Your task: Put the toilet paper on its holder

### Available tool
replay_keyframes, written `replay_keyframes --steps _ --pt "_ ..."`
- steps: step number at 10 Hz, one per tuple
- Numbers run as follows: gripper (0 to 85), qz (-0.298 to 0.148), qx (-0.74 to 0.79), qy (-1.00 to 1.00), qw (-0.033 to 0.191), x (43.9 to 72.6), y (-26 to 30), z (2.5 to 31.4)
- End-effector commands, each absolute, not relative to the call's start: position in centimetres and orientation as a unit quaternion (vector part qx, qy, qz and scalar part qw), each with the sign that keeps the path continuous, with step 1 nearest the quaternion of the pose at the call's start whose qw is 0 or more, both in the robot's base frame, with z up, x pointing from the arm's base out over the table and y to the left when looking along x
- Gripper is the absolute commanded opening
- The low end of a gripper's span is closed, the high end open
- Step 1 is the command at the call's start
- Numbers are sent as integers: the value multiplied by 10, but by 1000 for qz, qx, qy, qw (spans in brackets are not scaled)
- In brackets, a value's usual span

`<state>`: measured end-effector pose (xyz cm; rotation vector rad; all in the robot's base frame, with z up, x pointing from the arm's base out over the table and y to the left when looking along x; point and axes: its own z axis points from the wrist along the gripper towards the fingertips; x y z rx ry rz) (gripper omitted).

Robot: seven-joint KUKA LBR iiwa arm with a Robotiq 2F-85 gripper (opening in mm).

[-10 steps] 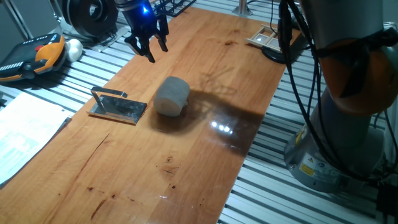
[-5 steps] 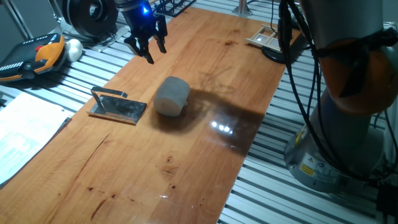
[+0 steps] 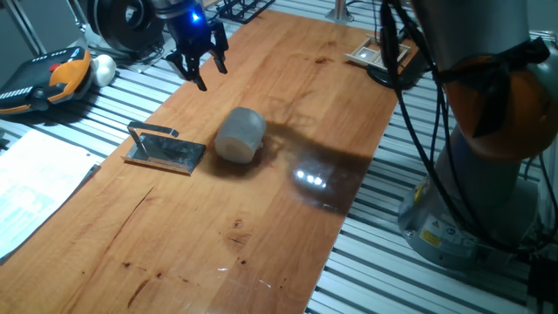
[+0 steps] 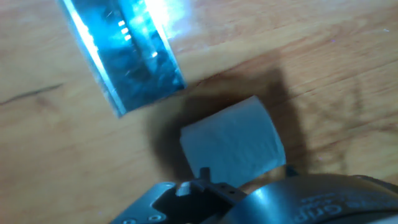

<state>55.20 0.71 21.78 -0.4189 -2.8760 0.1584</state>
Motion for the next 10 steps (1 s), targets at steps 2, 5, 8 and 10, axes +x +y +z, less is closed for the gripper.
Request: replay_keyframes --steps 2,5,8,10 --pt "850 43 -210 -970 116 554 7 217" --pt "680 36 -287 -949 124 559 9 212" --pt "680 25 -356 -928 110 561 9 210" --pt "680 -2 -400 -910 114 562 6 209"
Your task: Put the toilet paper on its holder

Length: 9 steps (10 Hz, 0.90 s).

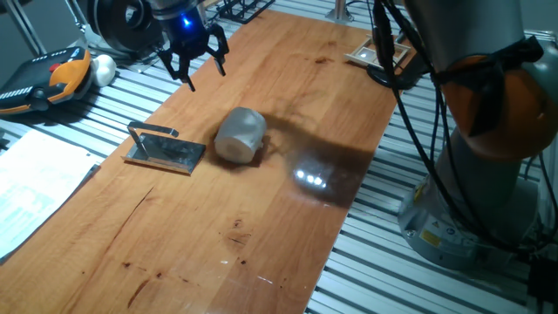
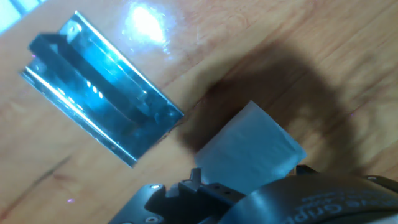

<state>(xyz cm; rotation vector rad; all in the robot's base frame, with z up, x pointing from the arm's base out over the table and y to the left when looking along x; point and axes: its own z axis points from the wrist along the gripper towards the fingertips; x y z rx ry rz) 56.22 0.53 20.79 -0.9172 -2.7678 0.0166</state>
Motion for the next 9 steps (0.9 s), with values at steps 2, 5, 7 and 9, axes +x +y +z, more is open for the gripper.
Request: replay_keyframes --steps 2,5,7,9 --pt "680 -10 -416 -903 109 563 -1 206" --pt "680 -4 -430 -898 98 552 1 206" --pt "680 2 -439 -895 80 542 3 200" --pt "850 -3 -443 -893 78 539 0 196"
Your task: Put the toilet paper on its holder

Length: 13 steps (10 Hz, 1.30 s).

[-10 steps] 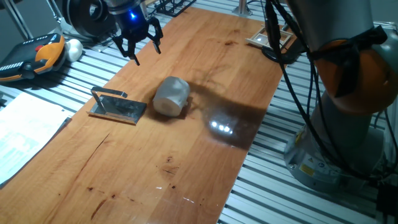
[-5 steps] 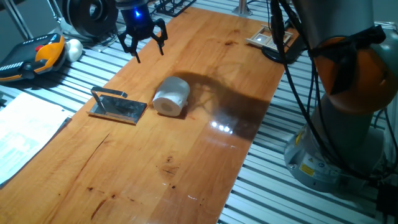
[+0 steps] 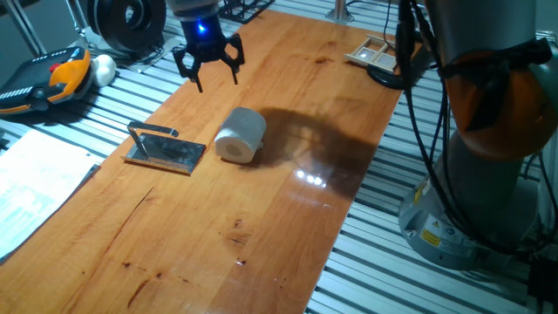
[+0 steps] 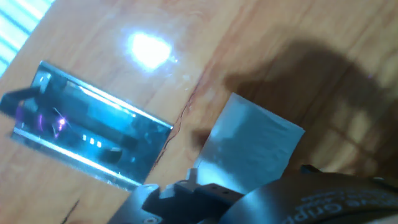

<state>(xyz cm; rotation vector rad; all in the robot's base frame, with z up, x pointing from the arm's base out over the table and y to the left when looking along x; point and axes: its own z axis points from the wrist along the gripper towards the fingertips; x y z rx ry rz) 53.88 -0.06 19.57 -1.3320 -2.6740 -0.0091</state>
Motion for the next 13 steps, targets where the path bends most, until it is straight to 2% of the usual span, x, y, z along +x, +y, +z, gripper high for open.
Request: replay_keyframes --steps 1,5,8,13 --pt "850 -6 -454 -888 70 538 0 195" --pt "850 -20 -483 -874 49 532 1 182" --pt "850 -30 -510 -858 47 528 5 177" --pt "850 -36 -531 -845 47 513 4 143"
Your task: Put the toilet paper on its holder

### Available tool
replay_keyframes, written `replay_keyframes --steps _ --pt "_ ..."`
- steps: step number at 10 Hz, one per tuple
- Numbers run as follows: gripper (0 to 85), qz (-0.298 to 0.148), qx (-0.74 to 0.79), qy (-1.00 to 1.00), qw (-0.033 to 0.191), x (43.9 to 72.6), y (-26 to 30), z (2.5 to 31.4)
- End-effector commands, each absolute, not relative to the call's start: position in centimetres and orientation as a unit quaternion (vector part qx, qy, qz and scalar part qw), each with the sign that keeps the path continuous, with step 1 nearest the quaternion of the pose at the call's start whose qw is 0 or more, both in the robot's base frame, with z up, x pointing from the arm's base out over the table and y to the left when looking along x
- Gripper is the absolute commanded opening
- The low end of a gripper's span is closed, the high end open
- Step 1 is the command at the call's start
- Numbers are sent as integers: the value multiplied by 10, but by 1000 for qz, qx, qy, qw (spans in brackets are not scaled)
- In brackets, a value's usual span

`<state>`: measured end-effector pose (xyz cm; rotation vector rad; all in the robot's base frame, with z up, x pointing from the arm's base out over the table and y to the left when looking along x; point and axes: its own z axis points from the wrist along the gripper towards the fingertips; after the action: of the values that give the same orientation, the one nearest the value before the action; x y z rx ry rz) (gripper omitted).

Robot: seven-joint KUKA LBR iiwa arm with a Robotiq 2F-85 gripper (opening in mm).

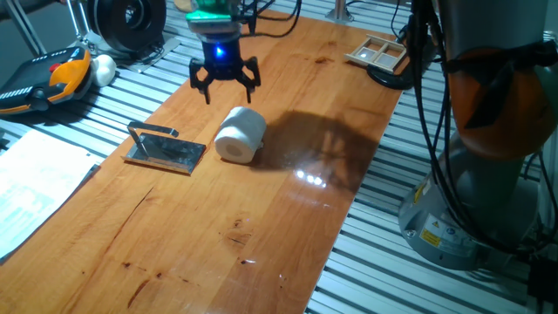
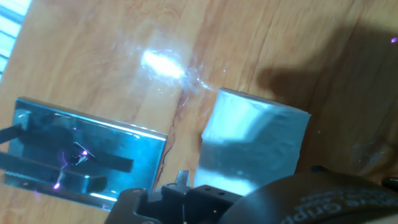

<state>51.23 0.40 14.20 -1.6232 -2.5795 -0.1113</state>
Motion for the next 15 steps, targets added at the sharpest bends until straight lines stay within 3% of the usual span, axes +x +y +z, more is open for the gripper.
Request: replay_keyframes --steps 1,7,11,12,13,14,15 --pt "850 -37 -533 -844 45 510 4 137" --pt "850 -57 -560 -826 12 500 5 118" --pt "850 -25 -581 -812 35 501 3 112" --pt "680 -9 -564 -825 44 503 4 113" --pt "680 12 -544 -837 53 505 7 114" --pt "510 28 -527 -848 58 509 10 116" --pt "510 32 -519 -851 69 515 12 119"
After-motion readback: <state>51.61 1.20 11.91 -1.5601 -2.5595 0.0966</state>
